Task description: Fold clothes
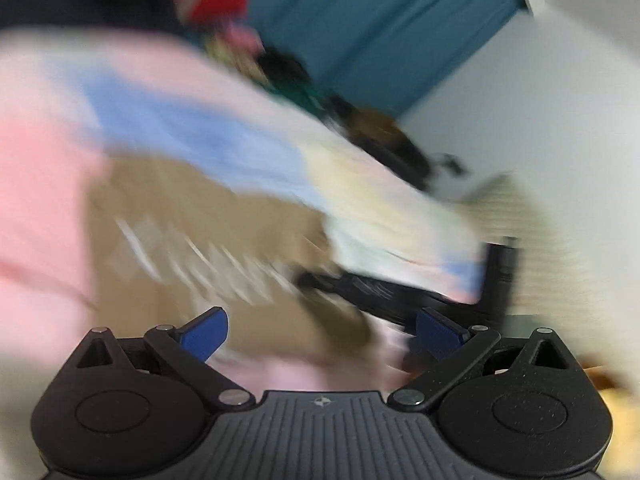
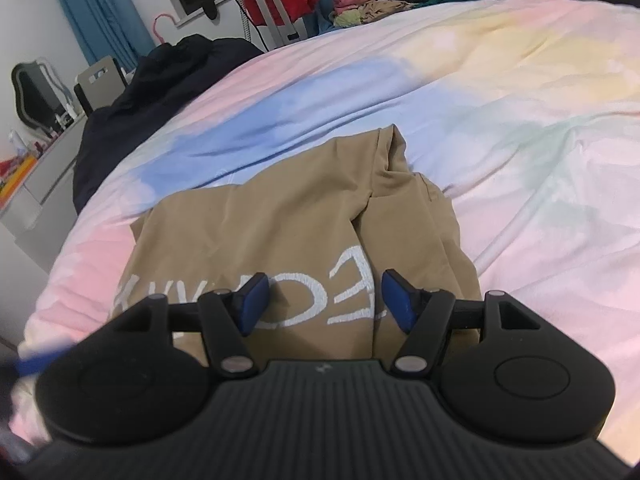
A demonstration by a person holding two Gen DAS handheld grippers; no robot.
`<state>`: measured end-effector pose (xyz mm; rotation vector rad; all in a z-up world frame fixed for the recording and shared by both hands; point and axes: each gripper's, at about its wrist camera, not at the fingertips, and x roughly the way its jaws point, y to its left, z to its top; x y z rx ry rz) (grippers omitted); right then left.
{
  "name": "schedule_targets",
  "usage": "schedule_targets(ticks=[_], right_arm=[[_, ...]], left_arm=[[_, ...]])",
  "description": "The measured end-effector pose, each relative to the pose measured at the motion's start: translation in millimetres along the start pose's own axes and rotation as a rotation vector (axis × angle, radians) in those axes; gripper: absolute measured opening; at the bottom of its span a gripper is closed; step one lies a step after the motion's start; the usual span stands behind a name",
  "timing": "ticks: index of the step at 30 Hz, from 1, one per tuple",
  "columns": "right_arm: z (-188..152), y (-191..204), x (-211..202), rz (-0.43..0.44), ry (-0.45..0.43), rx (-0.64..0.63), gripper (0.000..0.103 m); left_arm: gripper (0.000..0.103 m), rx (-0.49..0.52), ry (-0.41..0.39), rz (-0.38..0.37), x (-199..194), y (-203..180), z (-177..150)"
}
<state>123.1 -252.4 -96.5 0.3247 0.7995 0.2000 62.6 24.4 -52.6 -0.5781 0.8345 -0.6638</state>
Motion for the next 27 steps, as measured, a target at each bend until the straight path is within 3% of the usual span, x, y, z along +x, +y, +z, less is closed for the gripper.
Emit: schedule_targets(ticks=[4,6,8,11,19,22,24,27], right_arm=[[0,-1,-1,0.004,-0.001,0.012,0.065],[0,-2,-1,0.007,-0.001,0.023,0.065],[1,-4,-1,0.012,-0.002,0.038,0.065],[3,-6,-2,0.019,-0.003,0.061,0.065],[7,-15,-2,0.045,-0.005,0.137,0.065],[8,-21,-1,0.067,0.0,0.191,0.065],[8,-22,-1,0.075,0.001,0.208,0.065],[8,-22,-6,0.078,-0.006,0.225,0.065]], left_arm=[[0.099,-0.169,0.103,0.039,29,31,2],[0.089,-0.268,0.113,0.087,37,52,4],[0.083,-0.36,0.09,0.104,38,68,6],[0.082,-0.468,0.022,0.041,29,81,6],[0.081,-0.379,-0.14,-0.091,10,60,13],[0.081,-0.412,-0.071,-0.003,22,68,10],[0.064,-0.457,-0.007,0.078,33,77,8],[0.056,-0.527,-0.026,0.093,34,86,6]])
